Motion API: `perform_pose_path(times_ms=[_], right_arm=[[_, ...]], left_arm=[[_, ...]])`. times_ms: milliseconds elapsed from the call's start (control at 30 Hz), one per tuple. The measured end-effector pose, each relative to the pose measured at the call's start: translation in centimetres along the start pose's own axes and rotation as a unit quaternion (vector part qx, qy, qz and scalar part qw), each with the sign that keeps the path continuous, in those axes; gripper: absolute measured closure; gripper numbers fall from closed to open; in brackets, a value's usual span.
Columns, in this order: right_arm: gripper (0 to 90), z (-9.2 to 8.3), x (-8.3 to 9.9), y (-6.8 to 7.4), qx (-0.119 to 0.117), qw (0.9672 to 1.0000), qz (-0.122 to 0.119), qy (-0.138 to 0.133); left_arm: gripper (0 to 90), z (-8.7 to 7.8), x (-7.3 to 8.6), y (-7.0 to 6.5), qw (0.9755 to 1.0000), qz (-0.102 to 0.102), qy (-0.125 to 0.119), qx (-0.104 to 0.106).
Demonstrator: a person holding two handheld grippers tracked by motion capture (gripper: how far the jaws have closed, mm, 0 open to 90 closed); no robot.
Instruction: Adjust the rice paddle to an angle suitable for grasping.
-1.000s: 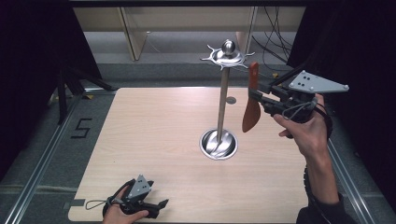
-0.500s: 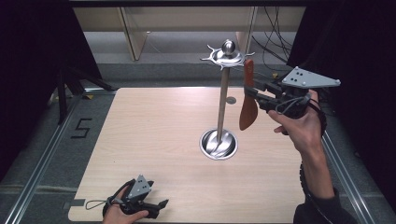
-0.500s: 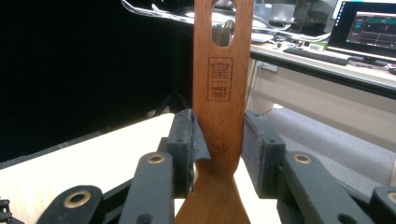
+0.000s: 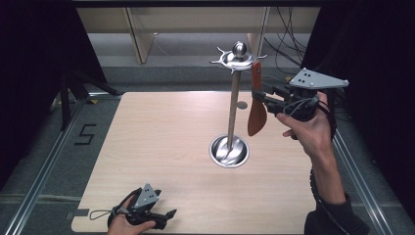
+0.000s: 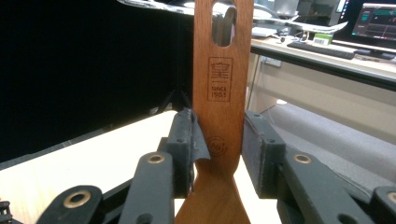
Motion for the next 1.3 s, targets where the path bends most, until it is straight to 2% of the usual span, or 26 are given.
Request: perform_pose_path(times_ms=[133,167,267,333,533,667,733,800,900,933,967,1000,1133,1200,1233,1267,1300], right_arm=[[66.9,0.1,0.3,0.0,-0.007,0.9999,0.010,0.004],[66.9,0.2,0.3,-0.1,-0.005,1.0000,0.003,0.003],[66.7,0.3,0.6,-0.1,-0.012,0.9998,0.016,-0.003],[66.3,0.3,0.7,-0.2,-0.010,0.9999,0.010,-0.004],[60.8,0.1,1.2,-0.1,-0.009,0.9998,0.016,-0.010],[56.7,-0.6,2.4,-0.2,-0.007,0.9995,0.025,-0.019],[55.8,-0.7,2.7,-0.2,-0.006,0.9995,0.021,-0.021],[52.9,-1.1,3.7,-0.1,-0.007,0.9995,0.029,-0.006],[49.3,-1.5,4.5,-0.1,-0.008,0.9995,0.032,0.000],[49.0,-1.7,4.8,-0.1,-0.006,0.9993,0.037,0.004],[48.4,-1.8,5.0,-0.1,0.000,0.9995,0.032,0.000],[47.2,-1.9,5.2,-0.1,0.001,0.9995,0.032,0.002],[46.2,-2.1,5.9,0.2,0.002,0.9996,0.029,0.005],[45.1,-2.3,6.2,0.5,0.004,0.9992,0.035,0.019],[44.8,-2.3,6.2,0.5,0.009,0.9996,0.023,0.013],[44.1,-2.2,6.6,0.8,0.001,0.9993,0.026,0.025],[43.8,-2.2,6.8,0.9,0.003,0.9993,0.025,0.027]], left_arm=[[15.8,0.0,0.0,0.0,1.0000,-0.001,-0.003,0.000],[15.8,0.0,0.0,0.0,1.0000,-0.001,-0.002,-0.002],[15.8,0.0,0.0,0.0,1.0000,-0.003,-0.001,-0.001],[15.8,0.0,0.0,0.0,1.0000,-0.002,-0.002,-0.003],[15.8,0.0,0.0,0.0,1.0000,-0.001,0.001,-0.001],[15.8,0.0,0.0,0.0,1.0000,-0.003,0.001,-0.001],[15.8,0.0,0.0,0.0,1.0000,-0.003,-0.003,-0.002],[15.8,0.0,0.0,0.0,1.0000,-0.001,0.000,-0.001],[15.8,0.0,0.0,0.0,1.0000,-0.004,0.000,-0.004],[15.8,0.0,0.1,-0.2,0.9999,-0.016,0.001,0.000],[15.8,0.0,0.1,-0.1,0.9999,-0.014,0.001,0.000],[15.8,0.0,0.0,0.0,1.0000,-0.002,0.001,-0.001],[15.8,0.0,0.0,0.0,1.0000,0.000,0.000,-0.001],[15.8,0.1,0.0,0.0,1.0000,-0.001,-0.003,-0.001],[15.8,-0.1,0.0,0.0,1.0000,0.000,0.003,-0.001],[15.8,0.0,0.0,0.0,1.0000,-0.003,0.000,-0.002],[15.8,0.0,0.0,0.0,1.0000,-0.003,0.000,-0.001]])
Point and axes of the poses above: each handheld gripper's, and its own axes: z roughly forward along the jaws, x roughly out of its underside, y roughly to its left, the point moved 5 cm from there along z, roughly forward along the jaws, and after that the axes turned 4 degrees about z, right-handed, at the moved point
